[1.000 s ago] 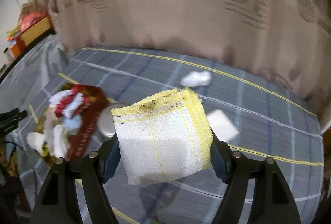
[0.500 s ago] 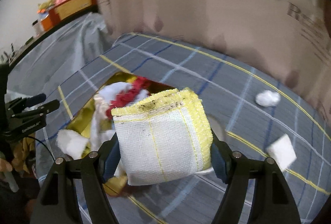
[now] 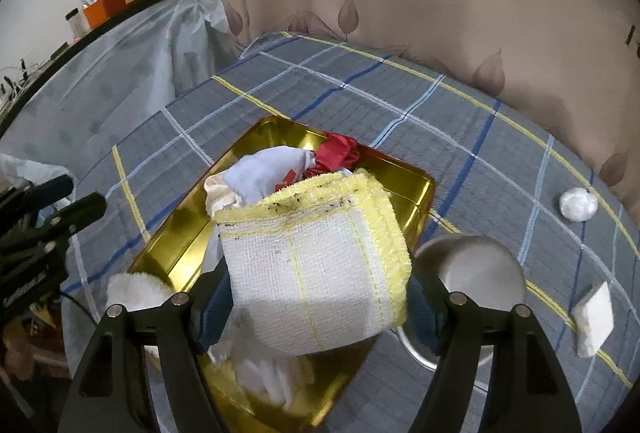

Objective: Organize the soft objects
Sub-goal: 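Carry the yellow-trimmed cloth with the right gripper into the tray and release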

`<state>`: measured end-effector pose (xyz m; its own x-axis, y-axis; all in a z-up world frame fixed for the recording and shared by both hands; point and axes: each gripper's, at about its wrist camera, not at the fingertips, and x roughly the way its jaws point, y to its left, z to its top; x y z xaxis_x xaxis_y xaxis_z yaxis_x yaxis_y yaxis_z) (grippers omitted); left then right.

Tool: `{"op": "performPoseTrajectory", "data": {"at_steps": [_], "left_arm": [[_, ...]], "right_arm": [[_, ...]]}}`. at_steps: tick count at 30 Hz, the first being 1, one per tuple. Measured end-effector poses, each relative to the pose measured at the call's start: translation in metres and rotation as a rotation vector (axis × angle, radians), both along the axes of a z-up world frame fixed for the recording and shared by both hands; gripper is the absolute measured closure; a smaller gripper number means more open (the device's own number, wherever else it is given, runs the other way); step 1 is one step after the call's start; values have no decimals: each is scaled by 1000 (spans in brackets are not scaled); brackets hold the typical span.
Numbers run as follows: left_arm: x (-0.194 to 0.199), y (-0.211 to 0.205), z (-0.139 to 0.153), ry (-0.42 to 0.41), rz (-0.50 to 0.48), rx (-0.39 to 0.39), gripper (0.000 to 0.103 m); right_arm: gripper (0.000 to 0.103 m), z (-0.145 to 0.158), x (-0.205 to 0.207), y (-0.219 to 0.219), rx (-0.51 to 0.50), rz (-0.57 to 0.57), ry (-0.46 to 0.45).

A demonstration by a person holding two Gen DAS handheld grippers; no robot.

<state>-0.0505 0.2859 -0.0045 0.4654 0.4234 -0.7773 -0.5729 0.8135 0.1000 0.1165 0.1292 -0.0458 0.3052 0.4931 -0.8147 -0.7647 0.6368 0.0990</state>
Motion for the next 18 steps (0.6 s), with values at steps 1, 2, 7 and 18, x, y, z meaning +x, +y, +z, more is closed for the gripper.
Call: {"op": "performPoseTrajectory", "data": {"at_steps": [1,2,7,18], "left_arm": [[0,0,0,2,1,5,47],[0,0,0,5,2,8,47],[0,3,-2,6,6,-5,48],[-1,5,-3,7,10,-17,47]], "right_arm": [[32,-2,1,2,1,-2,7],[32,-4,2,5,0,-4,13],[32,-14,7,18,-3,-7,31],[29,-27,7,34,-34,1,44]]}}
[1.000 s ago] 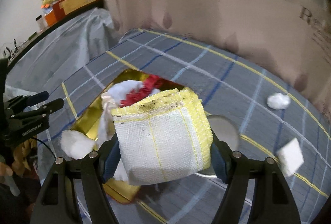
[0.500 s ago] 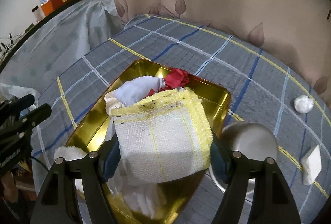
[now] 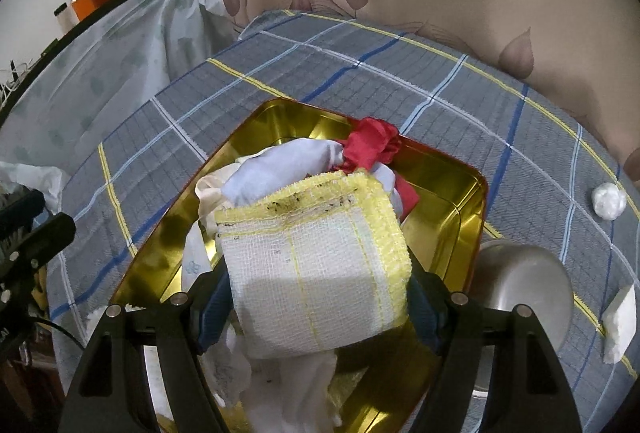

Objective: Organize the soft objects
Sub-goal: 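Carry the yellow-trimmed cloth with the right gripper into the tray and release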

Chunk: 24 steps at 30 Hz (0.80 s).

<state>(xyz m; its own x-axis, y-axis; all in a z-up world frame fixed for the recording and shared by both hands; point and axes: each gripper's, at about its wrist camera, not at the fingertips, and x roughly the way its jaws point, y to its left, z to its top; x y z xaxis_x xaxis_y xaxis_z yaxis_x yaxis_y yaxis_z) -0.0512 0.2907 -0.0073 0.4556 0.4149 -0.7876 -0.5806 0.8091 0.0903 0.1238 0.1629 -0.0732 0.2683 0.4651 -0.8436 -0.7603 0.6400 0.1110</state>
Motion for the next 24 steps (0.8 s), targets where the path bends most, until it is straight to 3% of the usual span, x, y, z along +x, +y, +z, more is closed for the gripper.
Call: {"op": "performPoseTrajectory", "data": {"at_steps": [6,12,24], "left_arm": [[0,0,-2,5,3,2,47],[0,0,-2,6,8,-5,47],[1,-2,0,5,4,-1,47]], "right_arm": [[17,5,-2,-1,25,-3,9],[11,16,-2,-5,41,-14,-9],[8,46,-7,-26,87,-11,-21]]}}
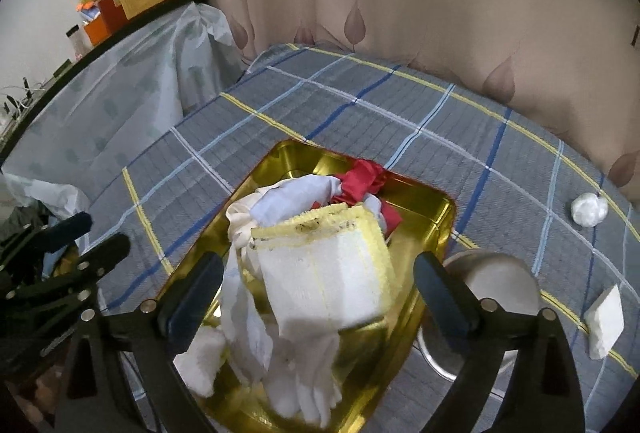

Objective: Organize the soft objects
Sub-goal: 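Carry the yellow-trimmed cloth with the right gripper into the tray and release, then grasp the white foam block with the right gripper and lift it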

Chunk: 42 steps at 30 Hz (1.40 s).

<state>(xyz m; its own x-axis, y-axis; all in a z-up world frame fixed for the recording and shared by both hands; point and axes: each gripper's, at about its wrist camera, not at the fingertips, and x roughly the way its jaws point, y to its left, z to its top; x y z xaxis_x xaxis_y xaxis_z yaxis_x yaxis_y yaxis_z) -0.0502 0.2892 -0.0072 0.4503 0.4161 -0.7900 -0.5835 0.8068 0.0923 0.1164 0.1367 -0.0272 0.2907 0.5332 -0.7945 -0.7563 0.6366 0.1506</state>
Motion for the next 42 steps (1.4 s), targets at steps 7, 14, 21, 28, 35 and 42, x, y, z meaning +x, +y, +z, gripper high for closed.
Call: {"op": "performPoseTrajectory", "data": {"at_steps": [7,14,21,28,35,42], "left_arm": [[1,1,0,3,1,1,47],[2,-6,0,5,-10,24,47],[5,-9,-6,27,-18,32,47],[13,-11,-12,71,-44,16,47],[34,-32,2,91,-161,-2,47],[85,-78,25,78,-340,-4,47]], "right_arm": [[8,15,3,-67,31,-64,18],[8,24,39,-158,-22,-213,-18],[3,10,96,-255,-96,-306,35],[2,-40,127,-284,-192,-268,68],[2,-74,152,-280,-186,-219,65],[2,-92,173,-273,-165,-189,49]]}}
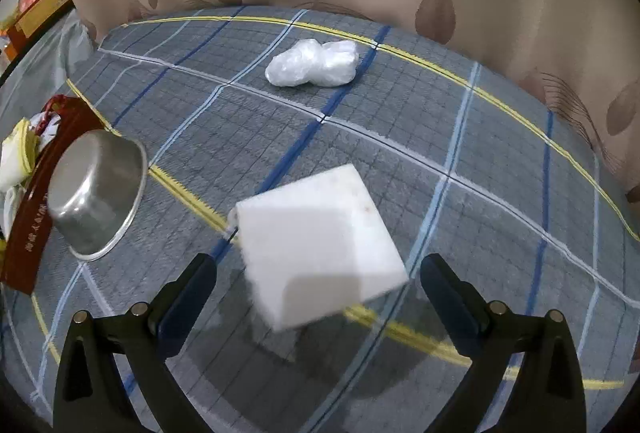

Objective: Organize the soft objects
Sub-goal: 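Grasp the white foam block with the right gripper and lift it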

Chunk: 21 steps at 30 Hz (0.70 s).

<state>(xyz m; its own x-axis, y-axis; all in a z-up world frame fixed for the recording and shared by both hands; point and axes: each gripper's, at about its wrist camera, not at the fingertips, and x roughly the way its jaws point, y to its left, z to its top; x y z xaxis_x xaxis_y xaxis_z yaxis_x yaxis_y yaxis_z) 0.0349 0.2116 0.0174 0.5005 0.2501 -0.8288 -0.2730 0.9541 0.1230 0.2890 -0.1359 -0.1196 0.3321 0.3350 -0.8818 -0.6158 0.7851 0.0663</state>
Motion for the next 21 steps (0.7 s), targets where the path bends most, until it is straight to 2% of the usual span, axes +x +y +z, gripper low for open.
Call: {"op": "performPoseTrajectory", "data": {"at_steps": [5,6,7,13,17,21], "left_arm": [[49,-44,13,-14,-135,5,47],[61,-55,14,-20,-165,8,47],[70,-62,14,-22,-185,7,47],[133,-111,-3,-3,-279,-23,47],[169,-138,-17,27,-327,-27,47],[202,-161,-26,35,-364,-79,47]], "right_arm": [[4,-13,7,4,37,11,-17],[12,-14,7,4,46,11,-30],[24,-15,8,4,52,10,-38],[27,-16,1,-7,112,-21,-67],[27,-14,-9,-32,120,-115,-80],[27,-15,-20,-76,80,-261,-122]]}}
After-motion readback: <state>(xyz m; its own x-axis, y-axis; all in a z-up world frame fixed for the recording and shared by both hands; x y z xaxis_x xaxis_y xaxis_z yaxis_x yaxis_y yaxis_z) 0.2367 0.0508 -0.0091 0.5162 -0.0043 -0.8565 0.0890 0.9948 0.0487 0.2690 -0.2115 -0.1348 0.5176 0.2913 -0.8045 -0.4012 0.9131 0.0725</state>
